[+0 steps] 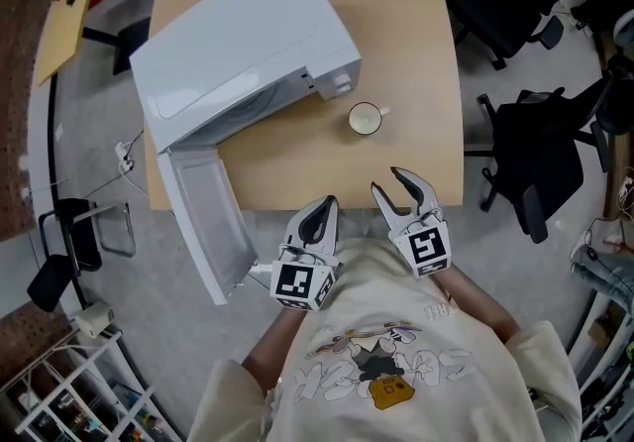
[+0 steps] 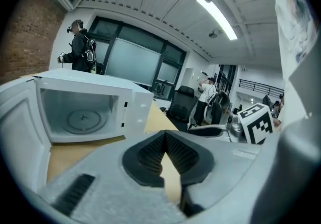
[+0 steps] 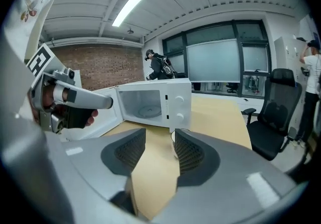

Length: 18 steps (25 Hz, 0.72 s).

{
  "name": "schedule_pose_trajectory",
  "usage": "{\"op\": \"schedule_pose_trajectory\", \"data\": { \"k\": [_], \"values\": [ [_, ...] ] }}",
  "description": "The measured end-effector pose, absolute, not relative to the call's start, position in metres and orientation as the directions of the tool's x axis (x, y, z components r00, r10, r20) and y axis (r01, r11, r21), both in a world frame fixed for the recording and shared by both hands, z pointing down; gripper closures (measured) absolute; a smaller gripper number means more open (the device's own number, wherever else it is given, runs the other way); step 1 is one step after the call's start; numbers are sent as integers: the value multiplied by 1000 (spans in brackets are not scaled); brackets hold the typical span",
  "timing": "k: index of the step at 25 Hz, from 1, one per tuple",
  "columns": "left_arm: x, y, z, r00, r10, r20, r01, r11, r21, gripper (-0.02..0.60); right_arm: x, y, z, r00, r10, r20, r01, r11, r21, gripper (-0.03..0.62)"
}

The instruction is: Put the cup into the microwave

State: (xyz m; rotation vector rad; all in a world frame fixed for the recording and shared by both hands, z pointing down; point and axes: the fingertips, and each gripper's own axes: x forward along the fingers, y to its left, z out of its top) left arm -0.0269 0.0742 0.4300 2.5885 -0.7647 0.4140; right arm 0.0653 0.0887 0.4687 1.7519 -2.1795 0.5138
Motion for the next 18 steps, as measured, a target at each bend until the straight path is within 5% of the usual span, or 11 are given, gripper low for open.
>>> {"op": "schedule_pose_trajectory", "data": {
  "k": [11, 18],
  "values": [
    [-50, 34, 425, 766, -529, 366, -637, -705, 313, 577, 97, -7, 531, -359, -767, 531, -891, 451, 49, 212],
    [-64, 34, 429, 710, -584, 394, -700, -648, 300, 577, 100, -28, 591, -478, -569, 669, -704, 704, 95, 131]
  ]
}}
